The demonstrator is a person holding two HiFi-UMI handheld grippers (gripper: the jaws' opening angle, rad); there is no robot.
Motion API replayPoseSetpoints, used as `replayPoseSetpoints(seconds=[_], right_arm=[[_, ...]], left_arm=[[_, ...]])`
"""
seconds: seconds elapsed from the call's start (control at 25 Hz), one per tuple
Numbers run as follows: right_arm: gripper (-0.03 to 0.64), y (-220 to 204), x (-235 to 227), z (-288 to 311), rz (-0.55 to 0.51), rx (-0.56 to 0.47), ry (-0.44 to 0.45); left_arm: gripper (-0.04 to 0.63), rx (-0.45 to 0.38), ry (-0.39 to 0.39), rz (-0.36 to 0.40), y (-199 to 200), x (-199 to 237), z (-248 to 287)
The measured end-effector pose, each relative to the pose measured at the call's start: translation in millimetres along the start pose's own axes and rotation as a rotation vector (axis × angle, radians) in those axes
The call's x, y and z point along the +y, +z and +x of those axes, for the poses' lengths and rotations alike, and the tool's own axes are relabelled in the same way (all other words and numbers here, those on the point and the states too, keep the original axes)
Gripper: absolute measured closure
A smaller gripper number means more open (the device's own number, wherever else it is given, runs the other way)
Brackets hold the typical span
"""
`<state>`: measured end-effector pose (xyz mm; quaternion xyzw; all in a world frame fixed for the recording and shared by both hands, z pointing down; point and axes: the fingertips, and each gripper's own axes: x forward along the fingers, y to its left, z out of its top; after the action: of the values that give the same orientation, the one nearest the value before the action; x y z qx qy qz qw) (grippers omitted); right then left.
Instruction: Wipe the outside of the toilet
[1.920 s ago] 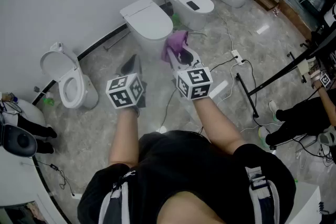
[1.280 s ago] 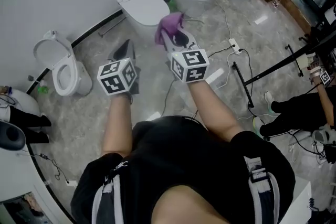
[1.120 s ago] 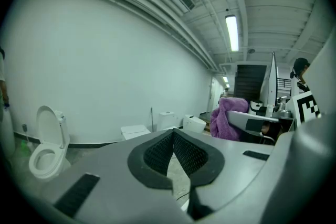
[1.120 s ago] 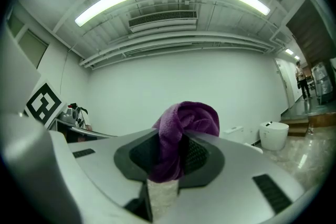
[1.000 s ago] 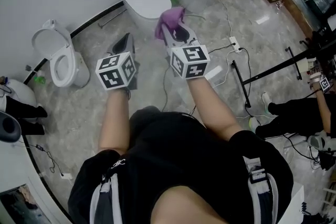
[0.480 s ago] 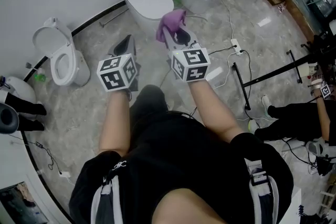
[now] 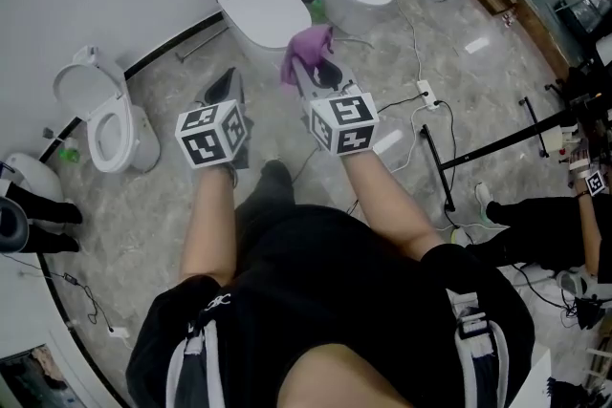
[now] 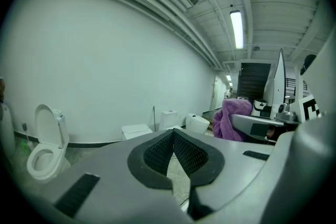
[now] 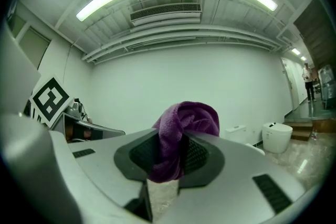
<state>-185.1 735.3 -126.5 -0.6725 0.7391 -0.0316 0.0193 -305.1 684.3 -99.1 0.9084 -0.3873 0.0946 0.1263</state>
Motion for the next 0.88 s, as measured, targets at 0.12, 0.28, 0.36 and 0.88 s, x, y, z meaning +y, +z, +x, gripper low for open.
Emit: replayPoseSetpoints(seconds=[0.12,0.28,0.36,0.88], right_arm=[[0.525,-3.5,-14.8,24.5,0.005,0.0,-0.004],[0.525,-8.3,-29.4,70.8,0.007,0.011,0.001],[0.525,-8.7,-35.0,98.5,0.005,0.012,0.008],[0.525,-12.4,-78.3,303.0,-0.005,0.073,0.021]], left_arm=[[0.588,-0.002,-0.003,0.004,5.4,8.3,25.3],[0.588,0.007,0.001,0.009,14.3,31.4,63.4],[0.588,0.005,0.008,0.001,21.9,49.5,84.2],[0.588,0.046,0.013,-0.051,77.4,178.6,242.4]])
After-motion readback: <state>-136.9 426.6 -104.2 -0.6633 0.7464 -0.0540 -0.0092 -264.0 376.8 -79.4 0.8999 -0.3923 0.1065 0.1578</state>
